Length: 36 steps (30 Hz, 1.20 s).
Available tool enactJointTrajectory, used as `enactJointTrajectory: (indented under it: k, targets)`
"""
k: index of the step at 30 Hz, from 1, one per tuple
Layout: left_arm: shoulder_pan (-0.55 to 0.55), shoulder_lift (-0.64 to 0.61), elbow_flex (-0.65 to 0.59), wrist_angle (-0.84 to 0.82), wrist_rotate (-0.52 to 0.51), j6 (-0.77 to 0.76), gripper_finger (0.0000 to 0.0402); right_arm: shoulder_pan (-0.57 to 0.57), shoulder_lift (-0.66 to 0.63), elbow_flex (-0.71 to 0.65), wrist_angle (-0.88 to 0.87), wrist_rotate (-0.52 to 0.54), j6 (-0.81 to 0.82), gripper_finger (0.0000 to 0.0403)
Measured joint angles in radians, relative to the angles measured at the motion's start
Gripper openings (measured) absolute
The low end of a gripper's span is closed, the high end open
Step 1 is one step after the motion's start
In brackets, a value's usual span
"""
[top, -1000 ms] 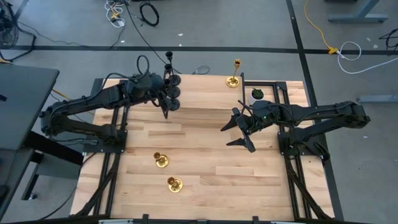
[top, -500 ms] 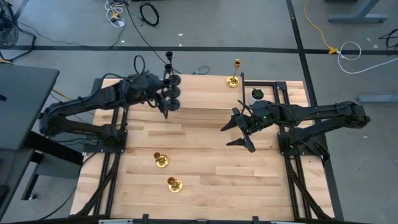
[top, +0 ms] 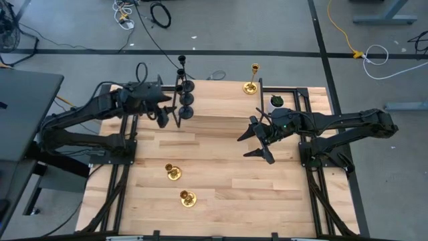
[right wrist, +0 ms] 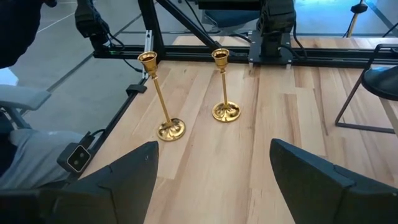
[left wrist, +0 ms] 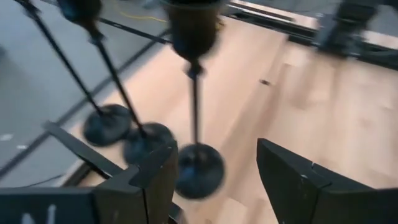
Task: Pick & Place candle stick holders
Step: Put the top gold candle holder on the shelf aligned with the gold candle holder
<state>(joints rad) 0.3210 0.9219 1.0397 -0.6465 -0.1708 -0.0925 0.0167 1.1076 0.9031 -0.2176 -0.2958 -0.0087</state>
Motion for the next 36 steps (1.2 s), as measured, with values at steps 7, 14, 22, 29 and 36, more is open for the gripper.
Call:
enactJointTrajectory:
  k: [7, 14, 22, 29, 36]
  targets:
    - [-0.027, -0.052, 0.000, -0.115, 0.256, -0.070, 0.0216, 0.000, 0.000, 0.000, 0.000, 0.000, 0.001, 0.0304]
    - [-0.202, -0.054, 0.000, -0.124, 0.344, -0.137, 0.0216, 0.000, 0.000, 0.000, 0.000, 0.000, 0.037, 0.0304]
    - [-0.477, -0.051, 0.000, -0.173, 0.169, -0.296, 0.0216, 0.000, 0.000, 0.000, 0.001, 0.000, 0.063, 0.0304]
    - [-0.745, -0.022, 0.000, -0.240, -0.046, -0.509, 0.0215, 0.000, 0.000, 0.000, 0.034, -0.017, 0.080, 0.0304]
    - [-0.978, 0.046, 0.000, -0.280, -0.224, -0.682, 0.0215, 0.000, 0.000, 0.000, 0.060, -0.037, 0.081, 0.0304]
